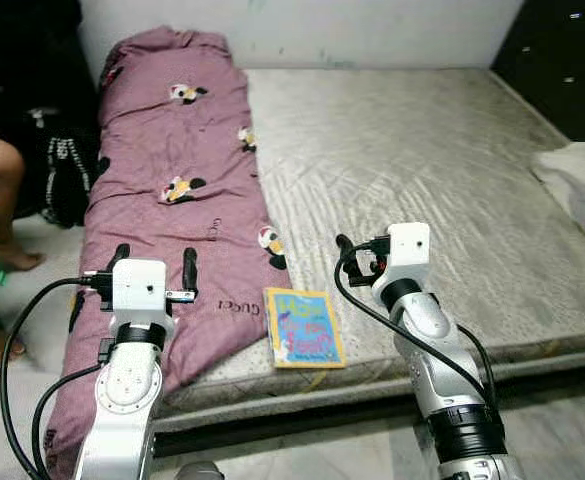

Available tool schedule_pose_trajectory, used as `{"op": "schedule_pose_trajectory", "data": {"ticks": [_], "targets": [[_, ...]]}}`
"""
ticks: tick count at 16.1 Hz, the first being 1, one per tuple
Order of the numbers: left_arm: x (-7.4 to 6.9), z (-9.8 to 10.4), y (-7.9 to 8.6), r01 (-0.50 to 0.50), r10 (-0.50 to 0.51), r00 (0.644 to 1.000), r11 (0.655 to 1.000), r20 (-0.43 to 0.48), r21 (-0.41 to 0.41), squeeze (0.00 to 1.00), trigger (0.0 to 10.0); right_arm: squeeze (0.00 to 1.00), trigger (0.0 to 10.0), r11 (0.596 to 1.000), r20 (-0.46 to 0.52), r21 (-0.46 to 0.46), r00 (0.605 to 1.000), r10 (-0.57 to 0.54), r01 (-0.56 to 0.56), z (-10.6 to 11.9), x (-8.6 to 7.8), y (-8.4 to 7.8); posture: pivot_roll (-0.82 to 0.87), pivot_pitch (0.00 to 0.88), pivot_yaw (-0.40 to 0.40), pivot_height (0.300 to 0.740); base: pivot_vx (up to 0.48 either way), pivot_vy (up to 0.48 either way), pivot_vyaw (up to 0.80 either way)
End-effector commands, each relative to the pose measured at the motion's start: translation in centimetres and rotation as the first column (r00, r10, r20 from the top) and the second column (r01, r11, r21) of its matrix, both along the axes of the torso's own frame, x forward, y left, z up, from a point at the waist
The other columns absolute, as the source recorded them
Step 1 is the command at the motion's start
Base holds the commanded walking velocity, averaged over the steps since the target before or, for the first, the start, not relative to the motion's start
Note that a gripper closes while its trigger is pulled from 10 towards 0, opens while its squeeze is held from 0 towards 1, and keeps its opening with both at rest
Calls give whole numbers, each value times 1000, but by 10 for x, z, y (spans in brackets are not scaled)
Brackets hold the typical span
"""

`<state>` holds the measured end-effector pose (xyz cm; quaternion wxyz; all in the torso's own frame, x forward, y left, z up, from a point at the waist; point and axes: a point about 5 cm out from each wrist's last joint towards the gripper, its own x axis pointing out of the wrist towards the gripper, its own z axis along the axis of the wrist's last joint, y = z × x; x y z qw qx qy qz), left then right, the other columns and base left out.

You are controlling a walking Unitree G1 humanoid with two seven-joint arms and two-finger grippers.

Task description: Clean up the room

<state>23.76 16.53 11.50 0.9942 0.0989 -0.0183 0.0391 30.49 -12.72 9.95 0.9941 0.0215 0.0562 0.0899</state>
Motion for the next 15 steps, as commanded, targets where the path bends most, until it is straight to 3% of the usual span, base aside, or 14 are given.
{"op": "schedule_pose_trajectory", "data": {"ticks": [1,5,12,15], "targets": [[-1,2,-1,13,-13,1000,1000,5,-5,0,10000,0,10000,1000,11,-2,1000,-8,8,3,1,-3,30,0,-69,740,304,0,0],[-1,1,-2,19,-19,1000,1000,-1,-10,0,10000,0,10000,1000,12,-3,1000,-12,12,3,1,-3,29,0,-68,740,294,0,0],[-2,8,7,-55,55,998,998,25,-4,0,10000,0,10000,1000,29,2,999,-23,23,7,2,-6,41,0,-72,740,0,0,0],[-7,2,10,-67,67,998,998,0,-4,0,10000,0,10000,1000,31,3,999,-22,22,7,1,-6,35,1,-69,740,0,0,0]]}}
